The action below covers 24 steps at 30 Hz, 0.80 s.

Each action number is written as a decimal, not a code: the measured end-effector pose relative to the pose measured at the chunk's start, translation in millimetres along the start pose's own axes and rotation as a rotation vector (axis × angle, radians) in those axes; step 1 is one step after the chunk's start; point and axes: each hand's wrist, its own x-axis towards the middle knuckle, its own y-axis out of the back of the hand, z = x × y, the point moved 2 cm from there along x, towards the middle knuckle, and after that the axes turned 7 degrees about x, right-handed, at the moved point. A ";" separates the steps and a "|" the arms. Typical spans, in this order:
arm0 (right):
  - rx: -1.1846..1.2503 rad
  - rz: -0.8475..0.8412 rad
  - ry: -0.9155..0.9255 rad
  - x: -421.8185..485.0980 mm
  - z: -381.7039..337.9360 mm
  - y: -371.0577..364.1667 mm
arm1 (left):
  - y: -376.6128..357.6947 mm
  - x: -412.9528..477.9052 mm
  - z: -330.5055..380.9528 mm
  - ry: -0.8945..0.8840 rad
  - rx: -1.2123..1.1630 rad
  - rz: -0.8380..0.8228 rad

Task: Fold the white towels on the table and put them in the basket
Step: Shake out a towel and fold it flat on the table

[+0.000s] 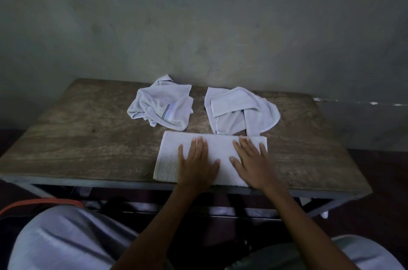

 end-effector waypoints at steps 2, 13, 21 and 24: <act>-0.022 -0.001 -0.060 1.2 23.7 7.1 | -3.3 3.9 -4.6 0.048 0.008 -0.002; 0.250 0.186 -0.171 -3.3 87.2 24.5 | 15.1 12.7 69.7 -0.258 -0.152 -0.003; 0.314 0.206 -0.268 11.3 91.8 31.1 | 7.5 3.7 120.9 -0.290 -0.246 0.174; 0.350 0.184 -0.254 12.0 93.2 32.2 | 2.8 0.1 123.4 -0.319 -0.226 0.194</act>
